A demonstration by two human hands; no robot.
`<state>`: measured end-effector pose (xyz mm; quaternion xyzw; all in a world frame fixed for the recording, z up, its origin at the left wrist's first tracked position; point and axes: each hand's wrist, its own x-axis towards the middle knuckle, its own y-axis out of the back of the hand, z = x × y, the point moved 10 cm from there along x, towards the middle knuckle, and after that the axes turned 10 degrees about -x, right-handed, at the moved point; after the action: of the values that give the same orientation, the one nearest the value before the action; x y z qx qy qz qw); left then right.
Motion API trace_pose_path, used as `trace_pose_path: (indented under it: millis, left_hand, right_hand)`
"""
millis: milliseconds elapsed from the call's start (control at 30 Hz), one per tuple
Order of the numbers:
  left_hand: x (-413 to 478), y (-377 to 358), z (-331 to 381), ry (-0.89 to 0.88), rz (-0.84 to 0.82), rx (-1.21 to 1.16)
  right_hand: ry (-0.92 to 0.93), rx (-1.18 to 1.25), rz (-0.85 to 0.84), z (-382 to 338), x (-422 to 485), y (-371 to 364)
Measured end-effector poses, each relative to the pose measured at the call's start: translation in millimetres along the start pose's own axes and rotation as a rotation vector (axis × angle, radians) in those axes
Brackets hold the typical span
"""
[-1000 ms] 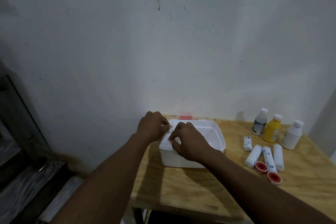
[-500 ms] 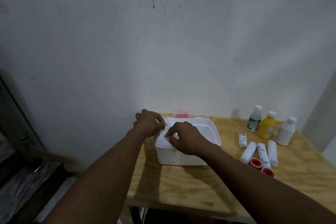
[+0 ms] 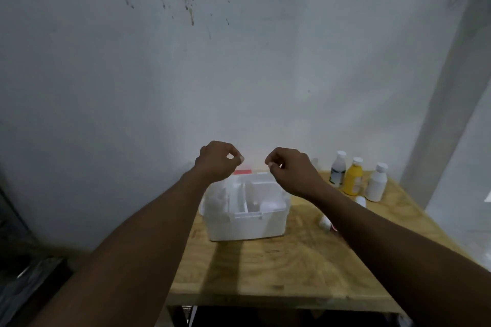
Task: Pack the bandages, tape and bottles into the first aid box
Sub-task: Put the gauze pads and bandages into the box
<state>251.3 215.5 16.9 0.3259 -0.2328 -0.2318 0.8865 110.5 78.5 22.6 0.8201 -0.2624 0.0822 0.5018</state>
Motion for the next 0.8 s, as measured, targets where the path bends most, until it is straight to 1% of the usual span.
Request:
trace_pose_path:
  millis: [100,167,267,367,500,600,700,800]
  left_hand:
    - [-5,-24,23,-0.04,-0.063,0.021]
    - [-8,-42,27,-0.035,-0.117,0.094]
    - [-11,-59,21,0.014,-0.159,0.215]
    - [-9,-67,6,0.063,-0.198,0.274]
    - [-8,-74,-11,0.104,-0.26,0.319]
    - [-4,-73,-13,0.083,-0.253,0.34]
    - [-1,-71,-13,0.061,-0.24,0.348]
    - [0,-67,-15,0.043,-0.233,0.288]
  right_hand:
    - [-0.092,-0.04,-0.004,35,-3,18]
    - [-0.156,-0.067,-0.019,60,-7,23]
    - [-0.242,-0.111,-0.043,97,-11,21]
    - [-0.303,-0.173,-0.09,128,-12,9]
    - [-0.349,-0.333,-0.199,162,-12,-15]
    - [-0.376,-0.46,-0.283,181,-12,-35]
    - [-0.357,-0.619,-0.304,190,-10,-47]
    - [-0.332,-0.717,-0.305,191,-10,-54]
